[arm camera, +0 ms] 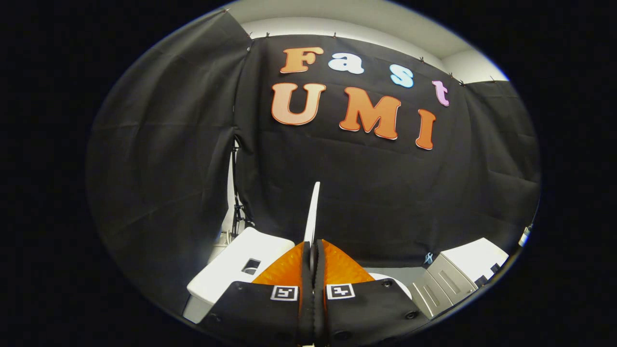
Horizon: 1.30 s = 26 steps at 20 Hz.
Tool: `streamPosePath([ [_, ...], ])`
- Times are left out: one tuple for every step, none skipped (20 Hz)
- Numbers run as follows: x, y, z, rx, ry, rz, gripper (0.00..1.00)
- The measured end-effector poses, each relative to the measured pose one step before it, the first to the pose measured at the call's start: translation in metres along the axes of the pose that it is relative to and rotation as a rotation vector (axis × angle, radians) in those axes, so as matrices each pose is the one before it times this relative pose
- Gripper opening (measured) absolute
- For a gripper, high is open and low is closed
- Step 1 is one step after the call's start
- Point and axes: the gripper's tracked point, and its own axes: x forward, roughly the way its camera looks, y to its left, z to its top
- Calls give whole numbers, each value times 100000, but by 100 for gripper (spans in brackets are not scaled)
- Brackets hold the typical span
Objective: Open the toilet lid.
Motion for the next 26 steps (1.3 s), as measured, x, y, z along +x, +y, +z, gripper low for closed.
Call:
streamPosePath([
  [64, 944, 92, -298, -343, 893, 8],
  [11, 904, -72, -927, -12, 1163, 8],
  [61, 883, -38, -1178, -240, 1451, 8],
  [5, 832, 59, -945, -69, 1300, 8],
  [-51, 872, 33, -488, -73, 1363, 8],
  [109, 1084, 132, -363, 144, 2157, 8],
  [97, 1023, 1, -699, 448, 2413, 8],
  [142, 1008, -169, -1013, 262, 2349, 8],
  [173, 648, 121, -2265, -414, 669, 8],
  [-92, 342, 159, -2654, -495, -232, 8],
  [4, 426, -74, -1828, -332, -96, 8],
  [69, 529, -1, -768, -32, 522, 8],
  [120, 529, -281, -199, 242, 434, 8],
  [-30, 17, -58, -233, 78, -692, 8],
  [-34, -191, 65, -815, -306, -1502, 9],
  [-142, -140, 31, -904, -39, -1157, 10],
  [97, 79, -64, -301, -30, 1134, 10],
  [276, 364, -426, -604, 1227, 1669, 15],
  [229, -53, -954, -93, 3790, 792, 20],
  [-90, -245, -534, 1531, 1553, 849, 25],
  [17, -71, -326, 2210, 1194, 1418, 28],
  [-127, -59, 133, 1393, 23, 1464, 38],
  [-232, -206, 437, 971, -1617, 1066, 49],
  [-305, -361, 987, 212, -2729, 813, 60],
  [-449, -408, 966, -300, -3035, 914, 71],
  [-465, -83, 829, 471, -3353, 1647, 79],
])
